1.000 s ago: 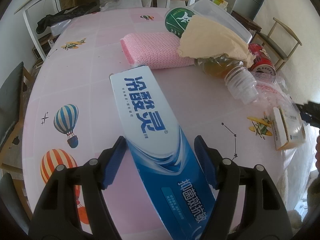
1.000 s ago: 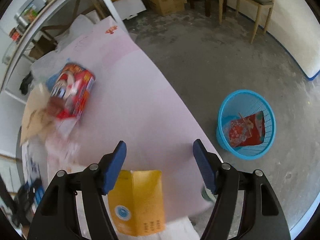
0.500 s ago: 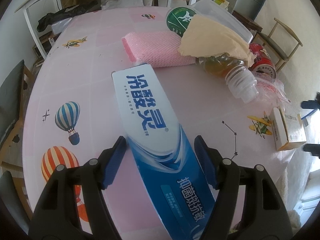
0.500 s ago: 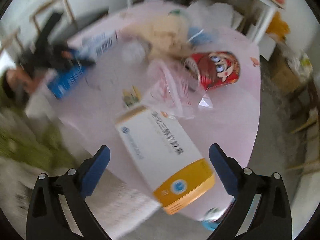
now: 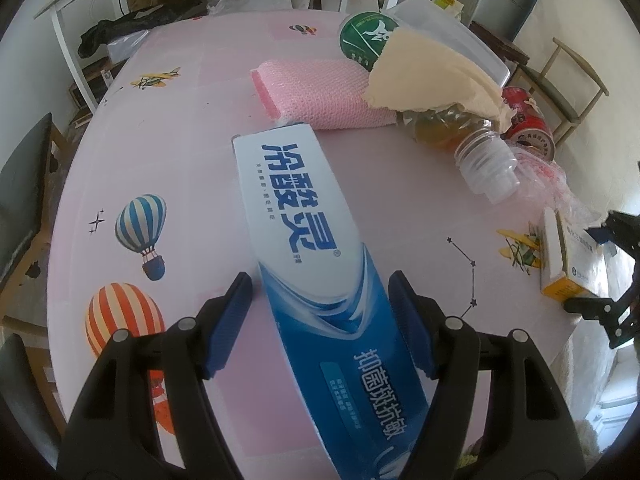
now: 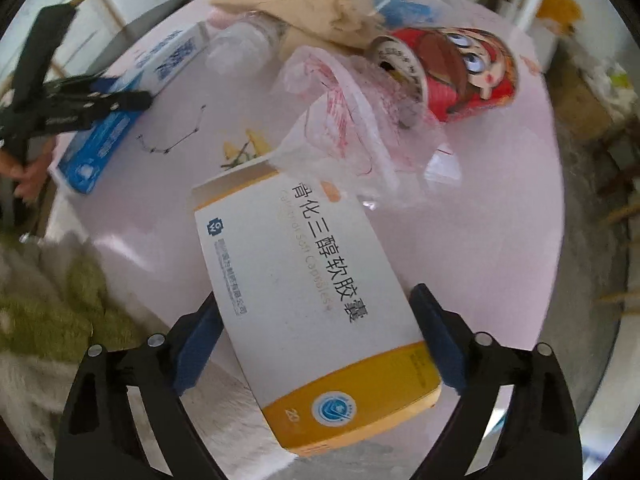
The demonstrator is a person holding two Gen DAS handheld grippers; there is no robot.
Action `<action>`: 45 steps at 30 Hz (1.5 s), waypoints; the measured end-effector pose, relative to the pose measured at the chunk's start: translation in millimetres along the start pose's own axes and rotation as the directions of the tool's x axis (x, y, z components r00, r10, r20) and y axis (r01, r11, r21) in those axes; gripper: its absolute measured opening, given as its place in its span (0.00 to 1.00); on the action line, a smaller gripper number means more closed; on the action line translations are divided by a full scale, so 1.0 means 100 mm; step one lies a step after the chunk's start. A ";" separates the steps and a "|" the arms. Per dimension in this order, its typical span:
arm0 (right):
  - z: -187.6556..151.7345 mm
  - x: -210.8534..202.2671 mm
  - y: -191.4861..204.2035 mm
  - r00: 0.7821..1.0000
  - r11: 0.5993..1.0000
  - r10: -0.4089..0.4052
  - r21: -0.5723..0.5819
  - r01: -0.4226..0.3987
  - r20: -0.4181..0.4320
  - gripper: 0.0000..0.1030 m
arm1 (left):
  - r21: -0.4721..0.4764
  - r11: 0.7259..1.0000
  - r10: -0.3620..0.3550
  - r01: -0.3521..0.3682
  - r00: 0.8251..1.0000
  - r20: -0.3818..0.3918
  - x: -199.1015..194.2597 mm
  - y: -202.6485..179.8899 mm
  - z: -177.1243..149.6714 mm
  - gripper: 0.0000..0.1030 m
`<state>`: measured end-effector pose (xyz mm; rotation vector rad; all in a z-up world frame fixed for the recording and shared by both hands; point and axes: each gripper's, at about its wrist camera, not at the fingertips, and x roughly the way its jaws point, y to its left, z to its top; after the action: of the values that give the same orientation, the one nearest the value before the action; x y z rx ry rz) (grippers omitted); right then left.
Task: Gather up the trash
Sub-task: 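Close the left tool on the blue toothpaste box, then carry both boxes to the blue wastebasket and open both tools to drop them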
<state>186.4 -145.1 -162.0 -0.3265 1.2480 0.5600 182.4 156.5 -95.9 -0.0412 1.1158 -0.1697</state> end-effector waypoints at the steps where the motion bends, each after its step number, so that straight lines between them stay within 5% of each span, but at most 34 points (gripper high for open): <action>1: -0.01 0.00 0.03 1.000 1.000 -0.009 0.029 0.009 0.003 0.83 | -0.001 1.000 0.002 -0.002 1.000 -0.002 0.00 0.00 0.00 0.65; 7: -0.08 -0.06 0.24 0.996 0.978 0.076 0.193 -0.084 0.051 0.78 | -0.024 1.000 0.018 -0.018 1.000 -0.001 -0.02 0.03 0.00 0.55; 12: -0.07 -0.04 0.21 0.972 0.912 0.205 0.339 -0.232 0.114 0.76 | -0.054 0.999 0.009 -0.009 1.000 -0.004 -0.05 0.08 -0.04 0.50; 16: -0.06 -0.05 0.16 0.900 0.790 0.387 0.432 -0.436 0.200 0.76 | -0.091 0.996 -0.014 0.013 1.000 -0.013 -0.11 0.17 -0.08 0.43; 19: -0.02 0.00 0.14 0.816 0.682 0.509 0.451 -0.576 0.273 0.76 | -0.114 0.993 -0.025 0.025 1.000 0.001 -0.21 0.23 -0.12 0.42; 23: 0.02 -0.03 0.15 0.719 0.582 0.591 0.423 -0.695 0.367 0.76 | -0.119 0.992 -0.047 0.051 0.998 0.035 -0.40 0.25 -0.14 0.42; 25: 0.00 -0.13 0.16 0.691 0.566 0.593 0.396 -0.723 0.413 0.76 | -0.105 0.992 -0.068 0.073 0.996 0.054 -0.52 0.21 -0.12 0.42; 30: -0.29 -0.54 0.07 0.595 0.511 0.545 0.328 -0.794 0.591 0.76 | -0.009 0.984 -0.173 0.175 0.978 0.119 -0.83 -0.13 0.05 0.42; 36: -1.07 -0.98 -0.39 0.538 0.464 0.282 0.378 -0.801 0.794 0.76 | 0.203 0.915 -0.374 0.349 0.922 0.102 -0.95 -1.03 0.47 0.42; 40: -1.90 -1.16 -0.84 0.546 0.366 0.036 0.497 -0.787 0.837 0.77 | 0.313 0.818 -0.499 0.482 0.866 -0.030 -0.78 -1.88 0.73 0.43; 45: -2.84 -0.97 -1.25 0.594 0.123 -0.165 0.614 -0.779 0.787 0.77 | 0.380 0.728 -0.535 0.570 0.820 -0.206 -0.39 -2.94 0.85 0.43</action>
<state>9.9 -418.1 -162.6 1.3364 0.5989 0.1109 208.4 -131.6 10.7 0.0262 1.1006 -0.9684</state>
